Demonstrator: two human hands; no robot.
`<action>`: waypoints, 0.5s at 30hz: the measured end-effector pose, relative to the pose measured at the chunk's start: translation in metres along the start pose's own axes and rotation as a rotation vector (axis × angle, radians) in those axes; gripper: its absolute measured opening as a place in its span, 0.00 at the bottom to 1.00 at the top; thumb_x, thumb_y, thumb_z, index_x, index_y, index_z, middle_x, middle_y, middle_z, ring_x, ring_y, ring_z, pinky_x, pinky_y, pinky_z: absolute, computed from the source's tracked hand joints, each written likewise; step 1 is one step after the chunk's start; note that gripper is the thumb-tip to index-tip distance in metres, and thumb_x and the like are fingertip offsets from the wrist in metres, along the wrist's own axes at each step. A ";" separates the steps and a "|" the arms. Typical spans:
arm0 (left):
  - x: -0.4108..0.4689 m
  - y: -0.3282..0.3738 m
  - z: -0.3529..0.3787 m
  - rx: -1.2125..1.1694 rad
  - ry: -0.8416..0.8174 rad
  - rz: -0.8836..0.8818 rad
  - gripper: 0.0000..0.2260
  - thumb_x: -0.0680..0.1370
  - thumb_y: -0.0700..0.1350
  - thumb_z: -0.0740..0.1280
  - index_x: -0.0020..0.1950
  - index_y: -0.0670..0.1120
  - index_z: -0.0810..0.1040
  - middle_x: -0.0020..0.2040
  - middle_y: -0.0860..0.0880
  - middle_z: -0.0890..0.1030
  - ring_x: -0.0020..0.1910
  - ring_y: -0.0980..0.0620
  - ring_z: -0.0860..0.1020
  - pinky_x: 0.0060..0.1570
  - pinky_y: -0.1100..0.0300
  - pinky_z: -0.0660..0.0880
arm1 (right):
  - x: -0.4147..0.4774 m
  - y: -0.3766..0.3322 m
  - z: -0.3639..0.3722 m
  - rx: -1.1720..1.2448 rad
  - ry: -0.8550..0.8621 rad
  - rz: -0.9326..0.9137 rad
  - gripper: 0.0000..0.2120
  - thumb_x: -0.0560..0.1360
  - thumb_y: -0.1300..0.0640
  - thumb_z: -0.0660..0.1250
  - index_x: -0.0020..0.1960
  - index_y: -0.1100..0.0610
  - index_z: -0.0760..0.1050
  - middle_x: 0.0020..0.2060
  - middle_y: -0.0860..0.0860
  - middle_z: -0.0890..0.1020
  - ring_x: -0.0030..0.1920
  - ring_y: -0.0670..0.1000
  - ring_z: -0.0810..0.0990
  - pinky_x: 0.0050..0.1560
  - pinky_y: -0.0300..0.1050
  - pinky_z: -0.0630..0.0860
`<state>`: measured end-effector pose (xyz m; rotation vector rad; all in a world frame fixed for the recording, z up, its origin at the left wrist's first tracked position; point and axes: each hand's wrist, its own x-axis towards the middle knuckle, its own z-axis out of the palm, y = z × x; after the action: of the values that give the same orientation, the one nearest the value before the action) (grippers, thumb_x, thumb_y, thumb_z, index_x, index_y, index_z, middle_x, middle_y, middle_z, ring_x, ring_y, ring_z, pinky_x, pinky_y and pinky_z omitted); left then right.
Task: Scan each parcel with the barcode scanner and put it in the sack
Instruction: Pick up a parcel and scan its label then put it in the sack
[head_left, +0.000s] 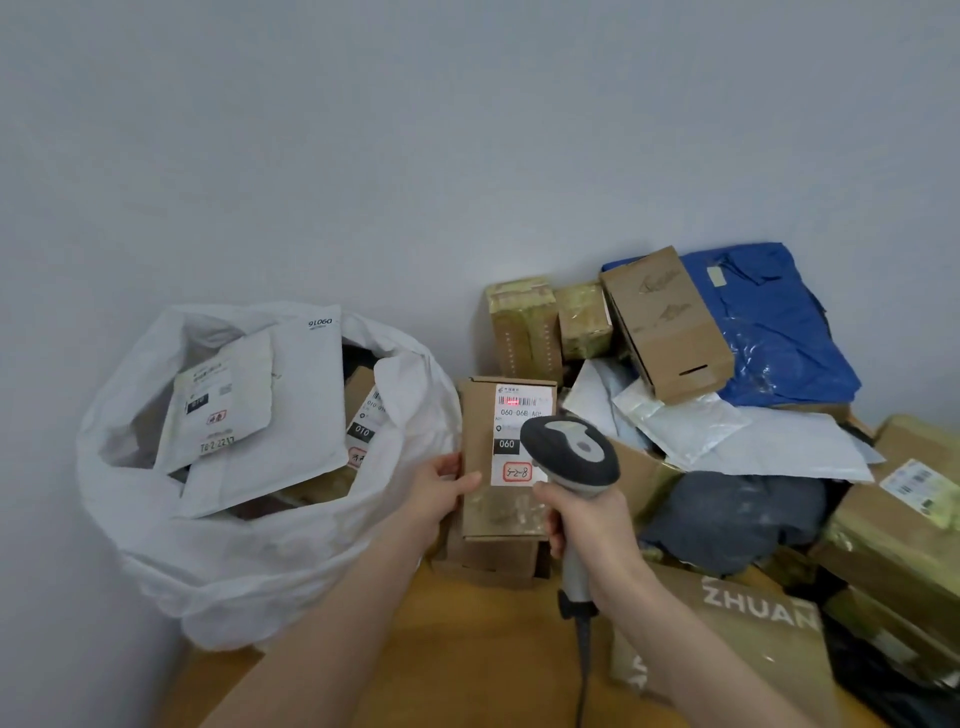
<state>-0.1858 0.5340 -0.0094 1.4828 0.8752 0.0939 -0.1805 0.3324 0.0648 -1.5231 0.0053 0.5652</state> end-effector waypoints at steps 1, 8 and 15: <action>0.002 0.000 0.000 0.001 -0.005 -0.001 0.25 0.75 0.38 0.72 0.70 0.42 0.70 0.55 0.49 0.80 0.46 0.55 0.79 0.36 0.65 0.74 | 0.000 0.000 0.001 0.001 0.007 0.005 0.07 0.73 0.62 0.70 0.38 0.62 0.78 0.22 0.53 0.76 0.22 0.49 0.71 0.27 0.44 0.70; 0.009 0.000 0.005 0.015 0.010 0.016 0.26 0.75 0.37 0.72 0.71 0.40 0.69 0.65 0.42 0.76 0.65 0.43 0.74 0.66 0.45 0.71 | -0.003 -0.002 0.001 -0.019 0.025 0.021 0.11 0.74 0.61 0.69 0.33 0.61 0.74 0.21 0.51 0.75 0.21 0.47 0.71 0.25 0.39 0.70; 0.003 0.002 0.011 0.017 0.013 0.028 0.26 0.76 0.37 0.71 0.72 0.40 0.68 0.67 0.43 0.75 0.66 0.43 0.73 0.67 0.45 0.70 | -0.009 -0.003 -0.004 -0.036 0.027 0.016 0.12 0.74 0.61 0.69 0.33 0.62 0.74 0.21 0.51 0.74 0.21 0.47 0.71 0.26 0.40 0.70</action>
<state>-0.1768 0.5263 -0.0106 1.5125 0.8680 0.1174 -0.1854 0.3257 0.0707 -1.5669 0.0284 0.5605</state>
